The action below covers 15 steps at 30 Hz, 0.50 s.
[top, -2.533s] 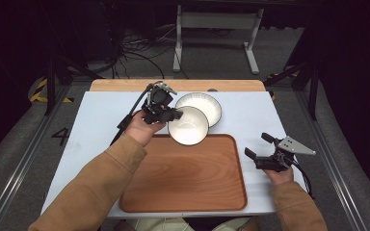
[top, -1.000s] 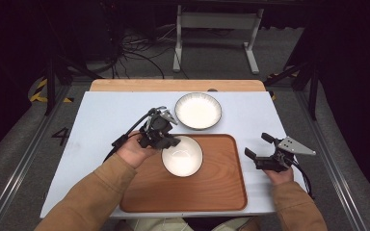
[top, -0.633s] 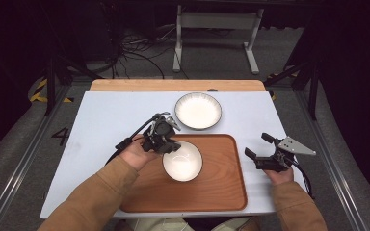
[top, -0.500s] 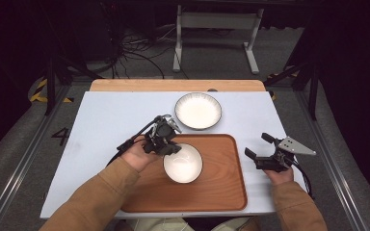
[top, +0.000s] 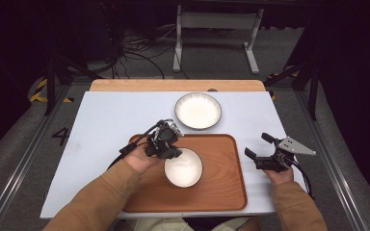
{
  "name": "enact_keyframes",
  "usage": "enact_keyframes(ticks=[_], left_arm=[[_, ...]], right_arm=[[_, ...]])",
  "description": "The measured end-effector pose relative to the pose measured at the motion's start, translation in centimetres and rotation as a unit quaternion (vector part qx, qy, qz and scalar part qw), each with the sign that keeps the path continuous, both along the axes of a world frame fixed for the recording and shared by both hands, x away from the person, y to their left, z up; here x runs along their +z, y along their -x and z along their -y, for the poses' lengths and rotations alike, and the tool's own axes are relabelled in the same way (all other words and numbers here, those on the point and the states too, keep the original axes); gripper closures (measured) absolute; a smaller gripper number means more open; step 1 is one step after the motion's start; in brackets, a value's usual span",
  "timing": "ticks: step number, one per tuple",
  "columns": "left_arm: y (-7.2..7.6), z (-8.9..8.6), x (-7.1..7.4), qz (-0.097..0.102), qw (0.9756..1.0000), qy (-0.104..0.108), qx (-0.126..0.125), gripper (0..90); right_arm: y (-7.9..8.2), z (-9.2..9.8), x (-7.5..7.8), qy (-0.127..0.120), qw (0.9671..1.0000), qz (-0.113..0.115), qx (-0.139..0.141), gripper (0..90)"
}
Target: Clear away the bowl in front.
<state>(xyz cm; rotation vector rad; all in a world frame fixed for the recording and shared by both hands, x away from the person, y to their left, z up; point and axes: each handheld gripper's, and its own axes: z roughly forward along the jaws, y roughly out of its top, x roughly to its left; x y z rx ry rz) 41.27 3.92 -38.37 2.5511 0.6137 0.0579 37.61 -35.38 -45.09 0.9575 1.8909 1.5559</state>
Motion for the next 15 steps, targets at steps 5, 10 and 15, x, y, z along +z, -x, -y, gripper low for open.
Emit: enact_keyframes(ticks=[5,10,15], left_arm=[[-0.05,0.07,-0.39,-0.001,0.9999,-0.009,-0.007,81.7],[-0.13,0.04,-0.51,-0.006,0.9999,-0.007,-0.010,81.7],[-0.34,-0.16,-0.79,-0.011,0.9999,0.000,-0.007,81.7]], right_arm=[[0.00,0.00,0.00,0.000,1.0000,0.000,0.000,0.8],[-0.01,0.00,0.00,0.000,1.0000,0.000,0.000,0.8],[-0.01,0.00,0.00,0.000,1.0000,-0.001,0.000,0.8]])
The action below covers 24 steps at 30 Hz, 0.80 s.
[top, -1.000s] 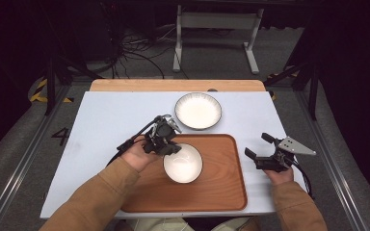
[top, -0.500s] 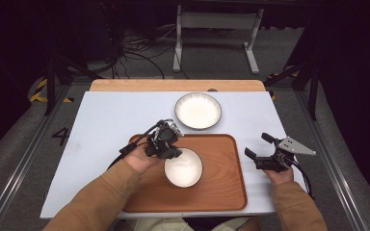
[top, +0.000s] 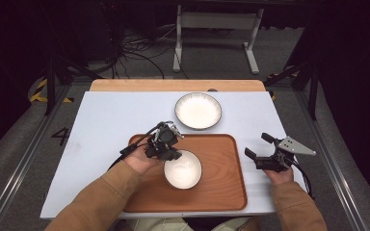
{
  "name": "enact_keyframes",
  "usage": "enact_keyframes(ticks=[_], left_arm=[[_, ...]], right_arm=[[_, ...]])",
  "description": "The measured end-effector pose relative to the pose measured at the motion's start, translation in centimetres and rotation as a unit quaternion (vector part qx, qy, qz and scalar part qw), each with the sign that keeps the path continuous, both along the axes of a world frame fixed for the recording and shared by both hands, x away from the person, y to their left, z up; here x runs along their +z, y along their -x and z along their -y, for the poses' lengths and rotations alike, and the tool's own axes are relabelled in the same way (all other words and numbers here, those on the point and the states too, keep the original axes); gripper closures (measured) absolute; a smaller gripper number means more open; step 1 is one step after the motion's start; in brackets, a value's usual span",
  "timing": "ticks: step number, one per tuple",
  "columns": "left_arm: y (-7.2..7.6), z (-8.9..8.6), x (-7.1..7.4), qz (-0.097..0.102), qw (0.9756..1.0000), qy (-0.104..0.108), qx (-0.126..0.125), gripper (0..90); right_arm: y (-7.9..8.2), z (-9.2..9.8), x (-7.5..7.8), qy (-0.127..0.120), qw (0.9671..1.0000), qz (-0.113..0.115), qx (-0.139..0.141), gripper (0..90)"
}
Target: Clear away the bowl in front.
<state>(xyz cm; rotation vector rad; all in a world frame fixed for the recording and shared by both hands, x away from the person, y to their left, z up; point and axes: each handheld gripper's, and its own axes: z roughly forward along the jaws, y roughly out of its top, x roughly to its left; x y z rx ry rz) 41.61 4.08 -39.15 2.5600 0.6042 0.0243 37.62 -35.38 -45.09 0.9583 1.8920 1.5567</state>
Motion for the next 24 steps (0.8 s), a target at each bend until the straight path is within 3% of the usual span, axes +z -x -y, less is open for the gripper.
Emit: enact_keyframes(ticks=[8,12,16,24], left_arm=[[-0.42,-0.23,-0.32,0.000,1.0000,-0.002,-0.004,81.4],[-0.55,-0.41,-0.39,0.001,1.0000,-0.002,0.007,79.7],[-0.73,-0.53,-0.54,-0.008,1.0000,0.002,0.004,78.7],[-0.68,-0.49,-0.47,-0.005,1.0000,0.006,-0.004,66.8]], right_arm=[[0.00,-0.01,-0.01,0.000,1.0000,0.000,0.001,0.8],[0.00,-0.01,-0.01,0.000,1.0000,0.000,0.001,0.8],[0.00,-0.02,-0.01,0.000,1.0000,-0.001,0.001,0.8],[0.00,-0.03,-0.02,0.000,1.0000,0.000,0.001,0.8]])
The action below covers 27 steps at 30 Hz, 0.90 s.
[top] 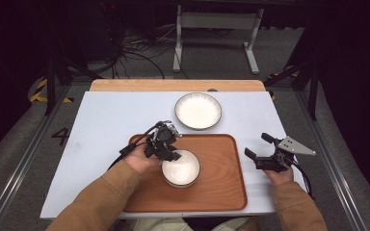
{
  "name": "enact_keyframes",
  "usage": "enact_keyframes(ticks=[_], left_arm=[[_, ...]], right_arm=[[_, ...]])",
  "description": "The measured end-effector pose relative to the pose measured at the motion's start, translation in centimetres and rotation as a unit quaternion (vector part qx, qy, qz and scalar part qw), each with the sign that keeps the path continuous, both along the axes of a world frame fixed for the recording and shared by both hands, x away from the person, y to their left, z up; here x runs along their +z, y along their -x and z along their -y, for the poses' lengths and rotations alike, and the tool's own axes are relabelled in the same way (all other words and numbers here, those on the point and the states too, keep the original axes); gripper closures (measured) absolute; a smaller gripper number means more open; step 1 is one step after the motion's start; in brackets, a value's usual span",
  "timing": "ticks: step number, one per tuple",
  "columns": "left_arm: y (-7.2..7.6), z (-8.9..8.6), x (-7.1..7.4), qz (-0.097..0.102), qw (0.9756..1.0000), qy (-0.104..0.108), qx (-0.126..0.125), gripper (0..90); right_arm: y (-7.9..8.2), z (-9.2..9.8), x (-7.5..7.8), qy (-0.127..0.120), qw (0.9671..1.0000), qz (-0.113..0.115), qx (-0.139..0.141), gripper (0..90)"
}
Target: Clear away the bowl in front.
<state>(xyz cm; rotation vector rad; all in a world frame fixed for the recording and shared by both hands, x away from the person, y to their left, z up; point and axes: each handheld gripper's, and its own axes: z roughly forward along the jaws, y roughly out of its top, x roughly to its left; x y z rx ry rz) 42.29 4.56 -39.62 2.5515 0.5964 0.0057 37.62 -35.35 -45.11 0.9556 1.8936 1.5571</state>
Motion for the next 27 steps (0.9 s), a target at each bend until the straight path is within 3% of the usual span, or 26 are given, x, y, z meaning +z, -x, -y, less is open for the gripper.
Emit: enact_keyframes(ticks=[3,10,13,17,24,27], left_arm=[[0.2,-0.2,0.3,-0.007,0.9999,0.014,0.003,67.3],[1.0,-1.2,1.4,0.023,0.9977,0.064,-0.001,62.7],[1.2,-1.7,1.7,0.024,0.9965,0.080,0.000,61.0],[1.6,-2.7,2.2,0.028,0.9937,0.108,0.004,57.5],[2.9,-4.7,3.5,0.055,0.9867,0.153,0.005,49.8],[3.5,-5.5,3.8,0.069,0.9832,0.168,0.019,46.7]], right_arm=[[0.0,0.0,0.0,0.001,1.0000,0.000,0.000,0.8],[0.0,-0.1,0.0,0.005,1.0000,0.000,0.003,0.9],[-0.1,-0.1,-0.1,0.006,1.0000,0.001,0.004,0.9],[-0.1,-0.2,-0.1,0.007,1.0000,0.000,0.004,0.9],[-0.2,-0.2,-0.1,0.007,0.9999,-0.002,0.008,0.9],[-0.2,-0.2,-0.1,0.004,1.0000,-0.003,0.008,0.9]])
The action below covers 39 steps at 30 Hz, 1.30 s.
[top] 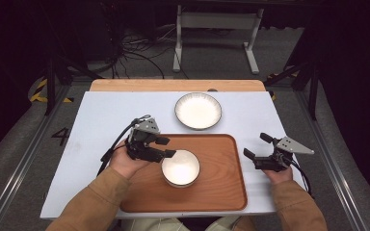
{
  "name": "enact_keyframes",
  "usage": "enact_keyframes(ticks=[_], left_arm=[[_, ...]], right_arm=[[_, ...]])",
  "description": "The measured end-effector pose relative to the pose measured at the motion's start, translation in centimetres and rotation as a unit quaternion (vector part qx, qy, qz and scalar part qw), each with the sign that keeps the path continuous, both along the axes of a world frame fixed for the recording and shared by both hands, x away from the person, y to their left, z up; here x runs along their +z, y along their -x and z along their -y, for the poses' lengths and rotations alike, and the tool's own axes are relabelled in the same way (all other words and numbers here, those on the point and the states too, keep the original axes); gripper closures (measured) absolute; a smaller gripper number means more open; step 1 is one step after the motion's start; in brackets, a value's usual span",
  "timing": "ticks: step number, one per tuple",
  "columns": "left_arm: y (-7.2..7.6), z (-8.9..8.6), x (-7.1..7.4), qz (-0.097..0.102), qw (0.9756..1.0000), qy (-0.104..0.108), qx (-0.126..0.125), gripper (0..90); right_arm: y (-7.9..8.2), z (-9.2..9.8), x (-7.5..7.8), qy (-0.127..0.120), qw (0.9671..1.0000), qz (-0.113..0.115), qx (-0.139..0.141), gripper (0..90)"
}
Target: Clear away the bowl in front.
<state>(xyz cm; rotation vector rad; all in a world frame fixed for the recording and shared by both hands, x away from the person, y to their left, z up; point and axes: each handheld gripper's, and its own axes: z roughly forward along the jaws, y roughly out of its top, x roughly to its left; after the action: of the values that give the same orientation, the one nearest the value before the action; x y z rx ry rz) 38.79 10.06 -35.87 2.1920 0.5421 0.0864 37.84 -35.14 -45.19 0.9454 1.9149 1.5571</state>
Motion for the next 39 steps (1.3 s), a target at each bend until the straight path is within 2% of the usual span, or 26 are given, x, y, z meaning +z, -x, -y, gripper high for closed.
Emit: enact_keyframes(ticks=[4,8,11,14,17,19,22,23,27,32,35,39], left_arm=[[0.7,-1.3,0.2,0.019,0.9995,0.014,0.019,42.4],[1.3,-2.6,0.3,0.038,0.9977,0.037,0.042,36.2],[1.6,-3.6,0.2,0.048,0.9959,0.058,0.049,32.4],[1.8,-4.2,0.1,0.048,0.9951,0.066,0.055,27.4],[2.0,-5.0,-0.2,0.059,0.9932,0.081,0.059,24.6],[2.2,-5.6,-0.4,0.067,0.9907,0.099,0.065,23.8],[2.4,-6.3,-0.7,0.077,0.9882,0.114,0.069,22.8],[2.6,-6.7,-0.9,0.085,0.9861,0.123,0.073,22.4],[3.0,-7.8,-1.5,0.099,0.9804,0.147,0.085,21.0],[3.4,-9.2,-2.4,0.097,0.9763,0.164,0.103,21.3],[3.5,-10.2,-3.1,0.100,0.9720,0.179,0.115,19.8],[3.6,-11.0,-3.9,0.108,0.9676,0.188,0.129,15.6]], right_arm=[[0.0,0.0,0.0,-0.002,1.0000,0.000,0.002,0.9],[-0.1,0.1,0.0,-0.002,1.0000,0.000,0.003,0.9],[0.0,0.0,0.0,-0.002,1.0000,0.000,0.003,0.9],[0.0,0.1,0.0,-0.002,1.0000,-0.001,0.003,0.9],[0.0,0.0,0.0,-0.001,1.0000,0.000,0.004,0.9],[0.1,0.0,0.0,0.002,1.0000,0.000,0.004,0.8],[0.1,0.0,0.0,0.007,1.0000,0.003,0.005,0.8],[0.1,0.0,0.0,0.007,1.0000,0.003,0.005,0.8],[0.1,0.0,0.0,0.006,1.0000,0.003,0.005,0.6],[0.1,0.0,0.1,0.009,0.9999,0.006,0.005,0.6],[0.2,0.0,0.1,0.010,0.9999,0.007,0.005,0.6],[0.2,0.1,0.1,0.010,0.9999,0.008,0.004,0.6]])
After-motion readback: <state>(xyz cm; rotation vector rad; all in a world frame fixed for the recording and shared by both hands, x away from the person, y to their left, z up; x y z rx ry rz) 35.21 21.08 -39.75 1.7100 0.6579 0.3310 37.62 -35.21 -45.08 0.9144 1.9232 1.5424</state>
